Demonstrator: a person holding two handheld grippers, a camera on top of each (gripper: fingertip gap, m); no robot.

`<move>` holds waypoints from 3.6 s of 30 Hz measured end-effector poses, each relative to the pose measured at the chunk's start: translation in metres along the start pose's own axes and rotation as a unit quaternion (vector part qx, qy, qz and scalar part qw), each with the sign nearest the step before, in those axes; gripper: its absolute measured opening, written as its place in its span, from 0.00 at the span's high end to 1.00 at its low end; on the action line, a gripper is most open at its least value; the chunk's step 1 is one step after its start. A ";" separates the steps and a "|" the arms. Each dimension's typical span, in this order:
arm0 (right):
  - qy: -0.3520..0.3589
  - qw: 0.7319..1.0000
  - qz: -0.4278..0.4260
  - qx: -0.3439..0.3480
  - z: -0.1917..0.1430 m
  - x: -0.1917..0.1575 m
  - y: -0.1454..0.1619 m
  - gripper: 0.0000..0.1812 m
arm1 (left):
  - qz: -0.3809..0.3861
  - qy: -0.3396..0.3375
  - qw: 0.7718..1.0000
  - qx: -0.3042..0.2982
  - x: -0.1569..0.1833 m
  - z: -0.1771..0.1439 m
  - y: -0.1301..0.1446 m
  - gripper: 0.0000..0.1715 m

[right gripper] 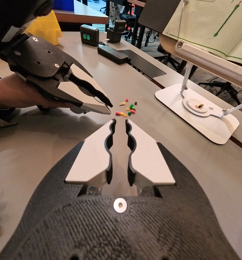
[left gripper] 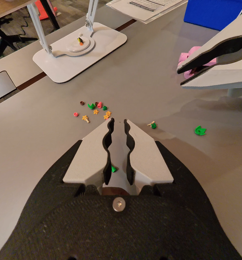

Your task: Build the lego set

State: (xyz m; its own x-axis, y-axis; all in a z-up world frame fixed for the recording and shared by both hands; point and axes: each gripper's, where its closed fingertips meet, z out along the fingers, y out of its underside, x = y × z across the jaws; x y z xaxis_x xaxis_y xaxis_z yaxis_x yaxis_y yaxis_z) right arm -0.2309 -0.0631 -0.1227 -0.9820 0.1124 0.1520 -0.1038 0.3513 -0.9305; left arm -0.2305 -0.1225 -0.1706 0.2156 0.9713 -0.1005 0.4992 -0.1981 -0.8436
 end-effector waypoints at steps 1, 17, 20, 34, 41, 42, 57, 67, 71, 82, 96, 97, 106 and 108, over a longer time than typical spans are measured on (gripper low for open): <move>-0.001 1.000 0.000 0.000 0.000 0.000 0.000 0.93 | 0.000 0.000 1.000 0.000 0.000 0.000 0.000 0.93; -0.014 1.000 -0.012 -0.010 0.007 -0.013 0.004 0.93 | 0.007 -0.003 1.000 -0.008 0.001 0.002 0.002 0.92; -0.014 1.000 -0.012 -0.011 0.007 -0.013 0.004 0.93 | 0.009 -0.004 1.000 -0.008 0.001 0.002 0.002 0.92; -0.018 0.999 -0.027 -0.036 0.015 -0.020 0.015 0.92 | 0.011 -0.006 1.000 -0.010 0.001 0.002 0.002 0.91; -0.017 0.999 -0.031 -0.039 0.016 -0.021 0.017 0.92 | 0.010 -0.007 1.000 -0.009 0.001 0.002 0.002 0.91; -0.016 0.999 -0.032 -0.039 0.016 -0.021 0.016 0.92 | 0.010 -0.007 1.000 -0.009 0.001 0.002 0.002 0.91; 0.027 0.998 0.019 -0.061 0.012 0.008 0.028 0.92 | 0.015 -0.007 1.000 -0.010 0.002 0.002 0.002 0.92; 0.022 0.997 0.044 -0.056 0.011 0.011 0.029 0.91 | 0.023 -0.004 1.000 -0.008 0.004 0.002 0.002 0.96; 0.019 0.997 0.047 -0.059 0.012 0.010 0.030 0.90 | 0.028 -0.006 1.000 -0.009 0.004 0.002 0.002 0.97; 0.018 0.997 0.046 -0.062 0.013 0.009 0.032 0.90 | 0.034 -0.007 0.999 -0.012 0.005 0.003 0.003 0.97; 0.017 0.998 0.040 -0.044 0.008 0.011 0.023 0.86 | 0.042 -0.007 0.999 -0.011 0.006 0.003 0.002 0.98; 0.016 0.998 0.044 -0.041 0.008 0.011 0.022 0.86 | 0.045 -0.002 0.999 -0.010 0.008 0.003 0.002 0.98; 0.005 0.997 0.039 -0.070 0.012 0.005 0.031 0.87 | 0.102 0.063 0.993 -0.002 0.040 0.003 0.000 0.98; 0.002 0.996 0.039 -0.076 0.013 0.003 0.034 0.87 | 0.111 0.074 0.991 -0.006 0.046 0.003 0.002 0.98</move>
State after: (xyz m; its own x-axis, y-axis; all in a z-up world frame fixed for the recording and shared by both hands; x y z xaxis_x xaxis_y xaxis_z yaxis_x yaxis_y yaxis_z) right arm -0.2394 -0.0632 -0.1581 -0.9854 0.1484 0.0834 -0.0022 0.4789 -0.8778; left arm -0.2223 -0.0780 -0.1785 0.4423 0.8736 -0.2032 0.4356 -0.4072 -0.8027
